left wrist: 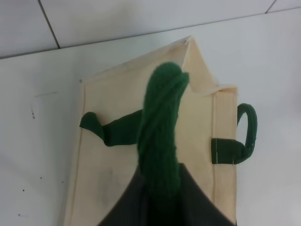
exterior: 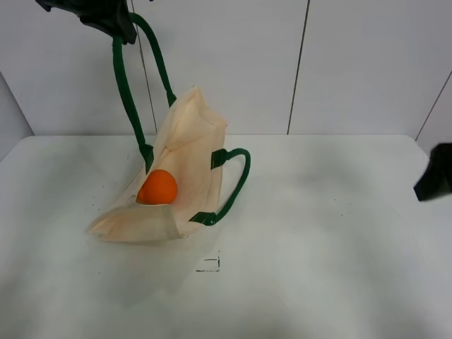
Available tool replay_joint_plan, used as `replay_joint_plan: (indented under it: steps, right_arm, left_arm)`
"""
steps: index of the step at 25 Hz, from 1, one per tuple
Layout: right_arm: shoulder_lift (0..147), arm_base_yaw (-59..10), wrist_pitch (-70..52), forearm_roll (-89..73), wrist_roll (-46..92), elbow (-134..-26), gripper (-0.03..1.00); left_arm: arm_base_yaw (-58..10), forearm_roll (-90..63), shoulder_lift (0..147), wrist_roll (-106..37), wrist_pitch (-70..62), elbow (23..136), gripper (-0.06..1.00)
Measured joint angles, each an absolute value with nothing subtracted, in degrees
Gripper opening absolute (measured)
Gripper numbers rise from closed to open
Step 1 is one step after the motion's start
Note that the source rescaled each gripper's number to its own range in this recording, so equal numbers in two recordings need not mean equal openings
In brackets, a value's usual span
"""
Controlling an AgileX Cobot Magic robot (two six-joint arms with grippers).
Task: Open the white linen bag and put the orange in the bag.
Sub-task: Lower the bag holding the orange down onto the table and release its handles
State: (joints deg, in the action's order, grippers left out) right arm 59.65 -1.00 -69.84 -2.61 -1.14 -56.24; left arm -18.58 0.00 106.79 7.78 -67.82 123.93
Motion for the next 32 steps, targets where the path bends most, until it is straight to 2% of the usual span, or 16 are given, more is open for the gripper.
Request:
replay_joint_plan:
  steps: [5,11,21,27,32]
  right_arm:
    - [39.12,-1.00,-64.28,-0.67,-1.14,-40.62,1.00]
    - [17.94,-1.00,-59.72,0.37,-1.14,-28.74,1.00]
    - [0.12,-1.00,-59.00,0.67,-1.14,-28.24,1.00]
    - [-0.22,-1.00,-59.06,1.04,-1.14,-28.04,1.00]
    - [-0.22,-1.00,-59.06,1.04,-1.14,-28.04,1.00]
  left_arm:
    - [-18.58,0.00,106.79,7.78,-67.82,123.93,0.00]
    - [-18.58,0.00,106.79,7.78,-67.82,123.93,0.00]
    - [-18.58,0.00,106.79,7.78,-67.82,123.71,0.00]
    - [-18.58,-2.11,107.72,7.78,-67.26,117.39,0.00]
    - [-18.58,-5.95,113.32,7.78,-61.51,111.32,0.00]
